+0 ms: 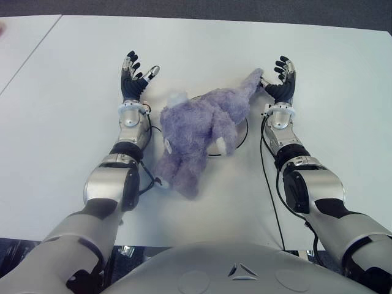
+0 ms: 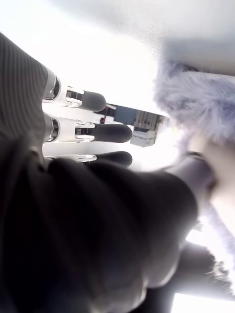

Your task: Put the doll into the plate.

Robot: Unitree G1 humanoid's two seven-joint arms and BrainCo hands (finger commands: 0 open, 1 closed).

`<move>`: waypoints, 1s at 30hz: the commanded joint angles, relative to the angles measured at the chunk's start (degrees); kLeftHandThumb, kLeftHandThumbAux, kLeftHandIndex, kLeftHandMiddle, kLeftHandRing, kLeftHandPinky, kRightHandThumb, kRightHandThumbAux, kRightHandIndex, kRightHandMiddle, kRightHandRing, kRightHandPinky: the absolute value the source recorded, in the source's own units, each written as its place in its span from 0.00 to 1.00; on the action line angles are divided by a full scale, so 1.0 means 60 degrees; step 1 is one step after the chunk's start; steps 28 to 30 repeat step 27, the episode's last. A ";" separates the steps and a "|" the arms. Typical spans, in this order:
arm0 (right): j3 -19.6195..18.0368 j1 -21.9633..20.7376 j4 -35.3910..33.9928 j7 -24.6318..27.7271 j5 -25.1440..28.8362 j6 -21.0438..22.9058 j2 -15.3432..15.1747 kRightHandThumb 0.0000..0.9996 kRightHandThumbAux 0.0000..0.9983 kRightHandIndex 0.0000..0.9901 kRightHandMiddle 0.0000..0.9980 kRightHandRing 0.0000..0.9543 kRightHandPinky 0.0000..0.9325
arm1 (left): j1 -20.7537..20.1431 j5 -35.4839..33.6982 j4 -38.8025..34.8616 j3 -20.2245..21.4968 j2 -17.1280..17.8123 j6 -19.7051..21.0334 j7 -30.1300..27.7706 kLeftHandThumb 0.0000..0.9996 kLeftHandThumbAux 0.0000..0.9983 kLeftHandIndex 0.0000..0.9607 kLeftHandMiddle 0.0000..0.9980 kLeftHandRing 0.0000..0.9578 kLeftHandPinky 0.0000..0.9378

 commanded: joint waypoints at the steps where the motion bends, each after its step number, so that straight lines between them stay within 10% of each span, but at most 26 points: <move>1: 0.0161 0.3399 0.1547 -0.0019 -0.0134 -0.0054 0.0827 0.02 1.00 0.15 0.22 0.21 0.24 | 0.2840 0.1156 0.1425 -0.0792 -0.1206 0.0718 0.0655 0.00 0.69 0.12 0.12 0.11 0.15; 30: 0.0234 0.3360 0.1553 -0.0104 -0.0151 0.0165 0.0864 0.01 1.00 0.17 0.23 0.23 0.23 | 0.2837 0.1227 0.1359 -0.0698 -0.1185 0.0780 0.0599 0.00 0.64 0.15 0.14 0.14 0.17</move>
